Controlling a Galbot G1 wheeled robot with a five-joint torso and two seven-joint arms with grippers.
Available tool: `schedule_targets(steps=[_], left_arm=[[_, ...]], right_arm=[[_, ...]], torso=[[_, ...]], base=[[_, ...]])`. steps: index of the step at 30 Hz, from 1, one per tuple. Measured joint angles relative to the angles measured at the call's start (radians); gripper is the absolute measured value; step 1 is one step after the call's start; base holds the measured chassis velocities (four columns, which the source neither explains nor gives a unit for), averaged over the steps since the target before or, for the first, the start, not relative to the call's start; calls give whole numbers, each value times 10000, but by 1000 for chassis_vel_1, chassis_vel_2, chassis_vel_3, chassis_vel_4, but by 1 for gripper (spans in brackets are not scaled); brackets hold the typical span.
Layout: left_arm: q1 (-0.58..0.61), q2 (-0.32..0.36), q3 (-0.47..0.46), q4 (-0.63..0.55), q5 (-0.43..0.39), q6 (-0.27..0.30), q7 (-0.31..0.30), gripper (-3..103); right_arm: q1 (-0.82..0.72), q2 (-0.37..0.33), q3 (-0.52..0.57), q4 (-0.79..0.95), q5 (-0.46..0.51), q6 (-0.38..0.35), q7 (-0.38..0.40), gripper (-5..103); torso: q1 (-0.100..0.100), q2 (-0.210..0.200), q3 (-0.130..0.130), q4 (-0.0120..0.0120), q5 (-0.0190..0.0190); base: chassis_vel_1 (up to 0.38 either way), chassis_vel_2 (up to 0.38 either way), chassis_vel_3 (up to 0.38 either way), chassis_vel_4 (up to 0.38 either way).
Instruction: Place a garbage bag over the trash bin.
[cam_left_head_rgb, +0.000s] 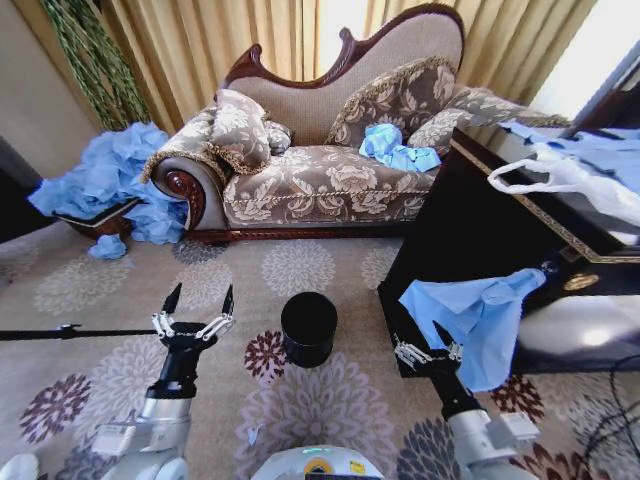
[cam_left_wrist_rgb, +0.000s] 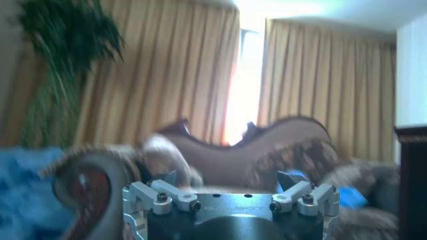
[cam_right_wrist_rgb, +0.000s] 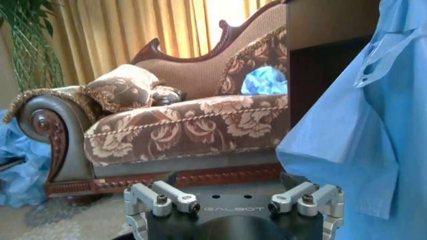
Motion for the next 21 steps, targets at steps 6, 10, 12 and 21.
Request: schedule_targets(steps=[6,10,12,21], left_arm=[[19,432,73,-19,-1046,2081,-287,100],[-150,497,163,-26,-1639,1435,-495,100],[-219,372,267,-28,-1762,910,-485,100],[-229,279,324,-29,-1528,751,-764,100]], right_arm=[[-142,112,-27,-193,-439,718,-275,100],[-251,240,17,-163,-957,741,-1069,100],[-232,289,-54,-124,-1075,764,-1181,100],[-257,349,-72,-130,-998,840,-1097,100]], torso=[[0,0,0,1,0],[0,0,0,-3,0],[0,0,0,3,0],[0,0,0,0,-1]], base=[[0,0,0,0],[0,0,0,0],[0,0,0,0],[0,0,0,0]])
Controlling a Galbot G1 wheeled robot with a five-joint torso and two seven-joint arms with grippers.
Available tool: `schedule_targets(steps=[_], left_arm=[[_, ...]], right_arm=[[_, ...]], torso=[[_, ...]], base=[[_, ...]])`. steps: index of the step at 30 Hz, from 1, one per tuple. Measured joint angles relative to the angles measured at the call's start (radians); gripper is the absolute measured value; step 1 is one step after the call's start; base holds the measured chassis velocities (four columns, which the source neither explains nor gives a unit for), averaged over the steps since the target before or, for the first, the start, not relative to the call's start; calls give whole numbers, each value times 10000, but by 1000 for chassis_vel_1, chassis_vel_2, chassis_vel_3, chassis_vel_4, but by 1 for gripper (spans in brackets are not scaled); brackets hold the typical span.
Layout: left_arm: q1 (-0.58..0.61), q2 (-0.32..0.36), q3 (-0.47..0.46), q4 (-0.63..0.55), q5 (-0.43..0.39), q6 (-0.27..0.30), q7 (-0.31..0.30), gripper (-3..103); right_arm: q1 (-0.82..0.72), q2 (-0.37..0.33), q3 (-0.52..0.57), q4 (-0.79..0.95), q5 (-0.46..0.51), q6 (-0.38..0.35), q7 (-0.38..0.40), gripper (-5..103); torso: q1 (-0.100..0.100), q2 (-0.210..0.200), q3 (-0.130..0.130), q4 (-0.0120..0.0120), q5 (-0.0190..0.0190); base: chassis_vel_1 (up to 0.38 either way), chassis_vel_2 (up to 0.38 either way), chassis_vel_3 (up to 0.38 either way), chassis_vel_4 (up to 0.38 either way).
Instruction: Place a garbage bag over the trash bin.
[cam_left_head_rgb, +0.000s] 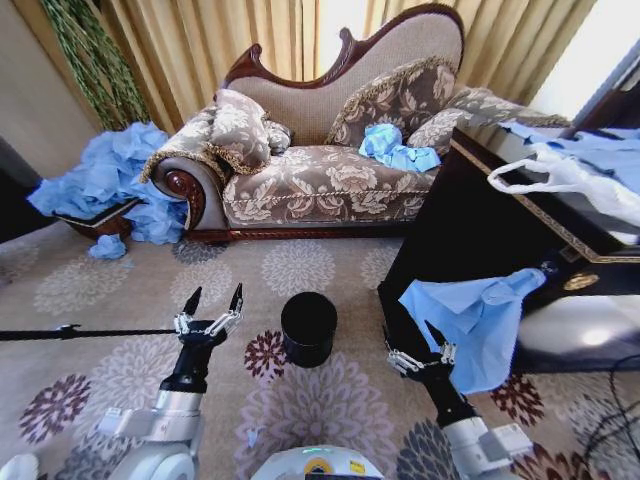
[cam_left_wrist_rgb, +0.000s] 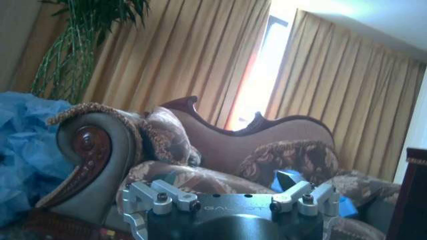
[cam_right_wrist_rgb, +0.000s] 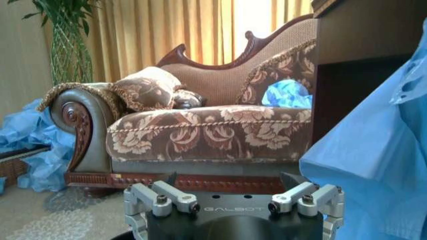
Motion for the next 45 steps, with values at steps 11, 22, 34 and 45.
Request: schedule_targets(steps=[11,22,34,45], left_arm=[[152,159,-332,0,1389,1064,1385,100],[258,646,1254,6,1495,1350,-56,100],[-1163,4384,1985,142,-1689,2308,-816,100],[-6009,7275,5704,1394,-5071,2558,-1856,98]], right_arm=[[-87,155,245,209,28,-138,95,100],[-629,298,99,-116,96,971,-413,100],[-398,487,325,-1316,-216,1717,-811,100],[5,707,460,-2536,-592,2155,-874,100]], torso=[[0,0,0,0,1],[0,0,-1,-1,1],[0,0,0,0,-1],[1,0,2,1,-1]], base=[[0,0,0,0],[0,0,0,0],[0,0,0,0],[0,0,0,0]])
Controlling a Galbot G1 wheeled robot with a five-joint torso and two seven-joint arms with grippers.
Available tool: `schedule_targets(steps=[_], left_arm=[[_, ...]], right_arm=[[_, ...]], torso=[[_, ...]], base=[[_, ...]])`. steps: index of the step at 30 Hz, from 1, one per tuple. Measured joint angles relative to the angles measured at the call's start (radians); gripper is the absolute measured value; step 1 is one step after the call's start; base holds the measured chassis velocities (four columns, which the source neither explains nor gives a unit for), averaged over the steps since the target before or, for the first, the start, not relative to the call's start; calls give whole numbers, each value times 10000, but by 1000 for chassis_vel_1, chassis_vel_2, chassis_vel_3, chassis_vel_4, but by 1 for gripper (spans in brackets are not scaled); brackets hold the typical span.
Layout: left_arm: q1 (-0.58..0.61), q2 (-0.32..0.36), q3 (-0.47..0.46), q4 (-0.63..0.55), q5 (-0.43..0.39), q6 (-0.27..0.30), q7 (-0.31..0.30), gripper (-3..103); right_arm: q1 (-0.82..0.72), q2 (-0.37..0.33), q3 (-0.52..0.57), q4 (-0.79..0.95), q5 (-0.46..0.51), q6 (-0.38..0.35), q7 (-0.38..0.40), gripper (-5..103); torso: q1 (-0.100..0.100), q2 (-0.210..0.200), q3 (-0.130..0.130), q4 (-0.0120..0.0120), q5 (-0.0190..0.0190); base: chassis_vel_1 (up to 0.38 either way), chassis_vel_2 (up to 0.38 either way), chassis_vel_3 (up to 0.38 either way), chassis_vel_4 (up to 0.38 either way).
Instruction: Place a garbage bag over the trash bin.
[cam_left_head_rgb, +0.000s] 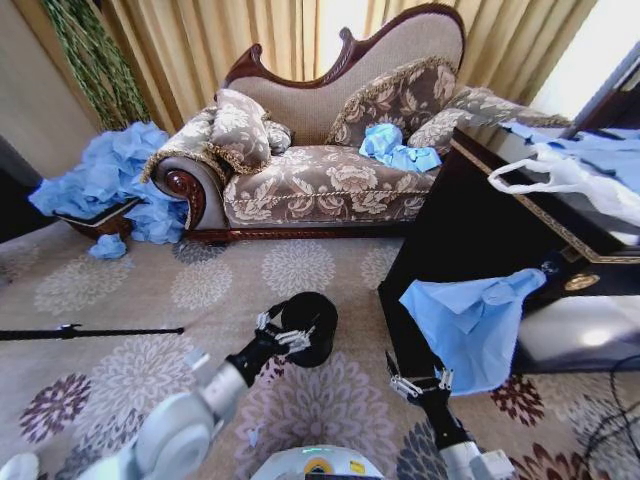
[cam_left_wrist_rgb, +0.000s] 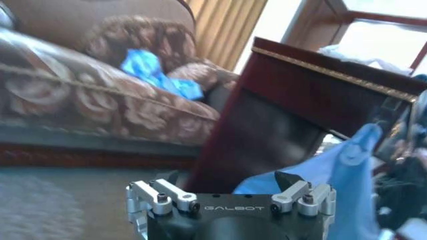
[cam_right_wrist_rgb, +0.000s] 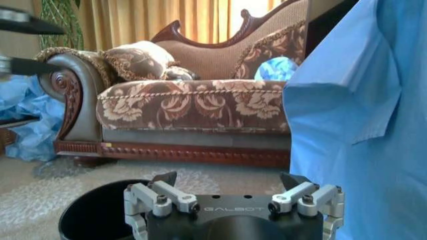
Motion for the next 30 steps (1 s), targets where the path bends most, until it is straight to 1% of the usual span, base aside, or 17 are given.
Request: schedule_targets(steps=[1,3,4,6,7,8,10,11,13,14,18,19,23,24,27,28,30], left_arm=[[-893,-38,692,132,-614,170,-320,94],[-2190,-207,1674,382,-1539,402,-792,97],[-2190,-207,1674,382,-1539,402,-792,97],[-3540,-621,2833,821,-2126,570,-1103,101],[-3946,-821,3207,974,-2361,627,-1208,100],[-3946,-821,3207,974,-2361,627,-1208,100],[-5170,-1546,4146,1427,-3401,871,-1684,96],[-5170,-1546,4146,1427,-3401,871,-1684,96],[-6081,-2248,4863,1776,-4425,961,-2205,92],[-6081,-2248,4863,1776,-4425,961,-2205,92],[-7305,-3614,5915,2652,-5322,992,-2693,92],[-7305,-3614,5915,2652,-5322,992,-2693,92],[-7754,-4715,6275,3214,-5861,985,-3073,90],[-7754,-4715,6275,3214,-5861,985,-3073,90],[-7882,-5267,6440,3544,-6270,946,-3261,89],[-7882,-5267,6440,3544,-6270,946,-3261,89],[-7950,-5588,6496,3826,-6552,889,-3352,89]], right_arm=[[3,58,-32,-45,-101,19,-32,100],[11,147,-93,-187,-203,100,-45,100],[11,147,-93,-187,-203,100,-45,100],[57,192,-105,-380,-265,165,-38,100],[73,193,-103,-435,-263,166,-33,100],[73,193,-103,-435,-263,166,-33,100],[152,178,-73,-598,-225,142,-70,100],[152,178,-73,-598,-225,142,-70,100],[261,151,-51,-743,-166,117,-84,100],[261,151,-51,-743,-166,117,-84,100],[415,108,-31,-891,-113,26,-85,100],[415,108,-31,-891,-113,26,-85,100],[460,23,55,-1070,-57,-41,-85,100],[460,23,55,-1070,-57,-41,-85,100],[503,-23,96,-1134,21,-72,-64,100],[503,-23,96,-1134,21,-72,-64,100],[524,-37,99,-1207,31,-75,-58,100]], torso=[[0,0,0,-2,0],[0,0,0,0,2],[0,0,0,0,2],[0,0,0,2,6],[0,0,0,0,3],[0,0,0,0,3],[0,-1,0,-1,5],[0,-1,0,-1,5],[0,0,-1,-1,5],[0,0,-1,-1,5],[0,0,-1,0,5],[0,0,-1,0,5],[0,-1,-1,-1,5],[0,-1,-1,-1,5],[0,-1,-1,1,4],[0,-1,-1,1,4],[-1,-1,-1,2,4]], base=[[0,0,0,0],[0,0,0,0],[0,0,0,0],[0,0,0,0],[0,0,0,0],[0,0,0,0],[0,0,0,0],[0,0,0,0],[0,0,0,0],[0,0,0,0],[0,0,0,0],[0,0,0,0],[0,0,0,0],[0,0,0,0],[0,0,0,0],[0,0,0,0],[0,0,0,0]])
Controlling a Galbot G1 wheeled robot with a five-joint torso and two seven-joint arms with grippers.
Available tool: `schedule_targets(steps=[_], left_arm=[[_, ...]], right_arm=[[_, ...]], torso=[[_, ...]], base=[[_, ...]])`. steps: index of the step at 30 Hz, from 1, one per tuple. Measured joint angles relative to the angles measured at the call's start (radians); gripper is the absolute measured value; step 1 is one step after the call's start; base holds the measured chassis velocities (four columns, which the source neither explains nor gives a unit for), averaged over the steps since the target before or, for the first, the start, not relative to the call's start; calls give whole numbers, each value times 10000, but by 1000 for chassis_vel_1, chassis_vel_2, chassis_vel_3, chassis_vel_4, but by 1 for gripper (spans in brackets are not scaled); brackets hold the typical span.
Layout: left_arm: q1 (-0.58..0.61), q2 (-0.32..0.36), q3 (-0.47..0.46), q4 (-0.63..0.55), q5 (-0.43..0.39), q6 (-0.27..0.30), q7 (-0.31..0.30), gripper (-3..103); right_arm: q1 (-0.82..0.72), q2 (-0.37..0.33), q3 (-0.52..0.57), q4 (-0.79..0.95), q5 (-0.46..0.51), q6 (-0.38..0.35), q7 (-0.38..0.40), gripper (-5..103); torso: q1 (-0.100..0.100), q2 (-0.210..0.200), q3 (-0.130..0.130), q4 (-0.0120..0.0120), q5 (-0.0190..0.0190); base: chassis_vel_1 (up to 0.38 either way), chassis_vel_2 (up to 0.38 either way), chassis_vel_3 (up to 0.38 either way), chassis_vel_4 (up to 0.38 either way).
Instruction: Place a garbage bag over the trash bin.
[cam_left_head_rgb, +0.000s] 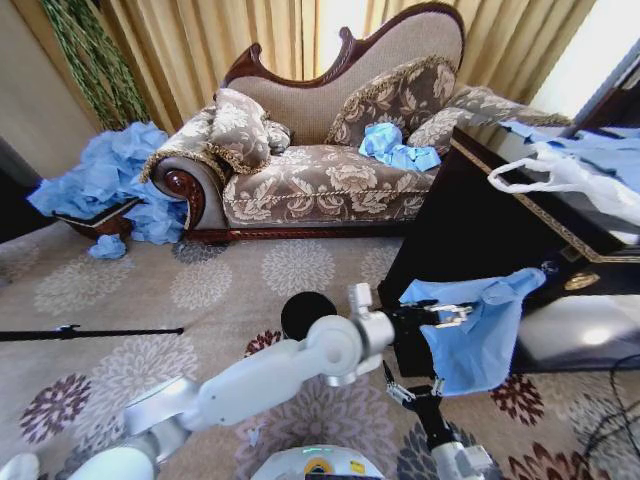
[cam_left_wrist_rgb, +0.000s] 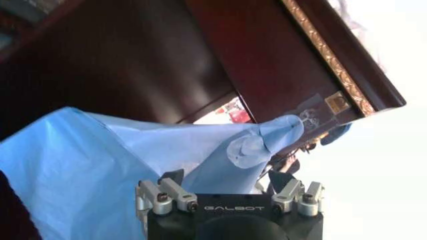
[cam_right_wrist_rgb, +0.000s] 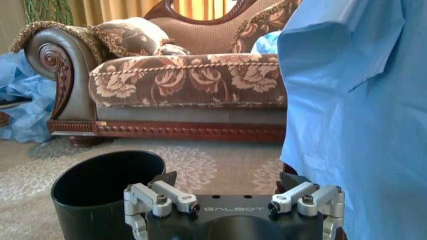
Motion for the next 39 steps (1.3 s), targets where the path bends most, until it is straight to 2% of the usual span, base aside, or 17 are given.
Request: schedule_targets(steps=[6,8,9,12,18,27,29,30,31,33,35,36,38,39], left_arm=[[-139,-743,-110,607,-616,-68,-221,82],[-272,-1066,-166,892,-791,-75,-248,76],[-272,-1066,-166,892,-791,-75,-248,76],[-387,-1388,-212,1237,-897,-77,-247,65],[-383,-1655,-223,1530,-941,-46,-163,59],[-350,-1952,-262,1916,-988,1,26,40],[-350,-1976,-262,1939,-1010,3,56,40],[-350,-1998,-263,1962,-1033,5,106,29],[-350,-2000,-262,1971,-1061,5,172,24],[-347,-1999,-262,1975,-1077,5,212,24],[-318,-1963,-261,1976,-1193,12,360,13],[-318,-1963,-261,1976,-1193,12,360,13],[-280,-1958,-262,1974,-1247,15,411,3],[-280,-1958,-262,1974,-1247,15,411,3]], right_arm=[[16,-12,-6,-129,19,1,40,100],[26,-41,-7,-177,49,4,70,100],[26,-41,-7,-177,49,4,70,100],[40,-97,15,-224,83,15,149,100],[35,-139,97,-221,182,19,206,100],[16,-151,137,-250,260,50,227,100],[17,-149,137,-254,260,50,227,100],[19,-145,137,-255,260,50,230,100],[19,-142,138,-255,260,49,232,100],[19,-141,137,-255,260,49,232,100],[19,-135,148,-255,260,49,237,100],[19,-135,148,-255,260,49,237,100],[18,-127,157,-257,260,50,249,100],[18,-127,157,-257,260,50,249,100]], torso=[[0,0,0,-3,0],[0,0,0,-2,0],[0,0,0,-2,0],[0,0,0,-2,-1],[-1,0,0,-2,-1],[0,1,0,-2,-1],[0,0,0,-2,-1],[-1,1,0,-2,-1],[0,1,0,-3,-1],[0,1,0,-2,-1],[-1,1,0,-2,-1],[-1,1,0,-2,-1],[0,0,0,-2,-2],[0,0,0,-2,-2]], base=[[0,0,0,0],[0,0,0,0],[0,0,0,0],[0,0,0,0],[0,0,0,0],[0,0,0,0],[0,0,0,0],[0,0,0,0],[0,0,0,0],[0,0,0,0],[0,0,0,0],[0,0,0,0],[0,0,0,0],[0,0,0,0]])
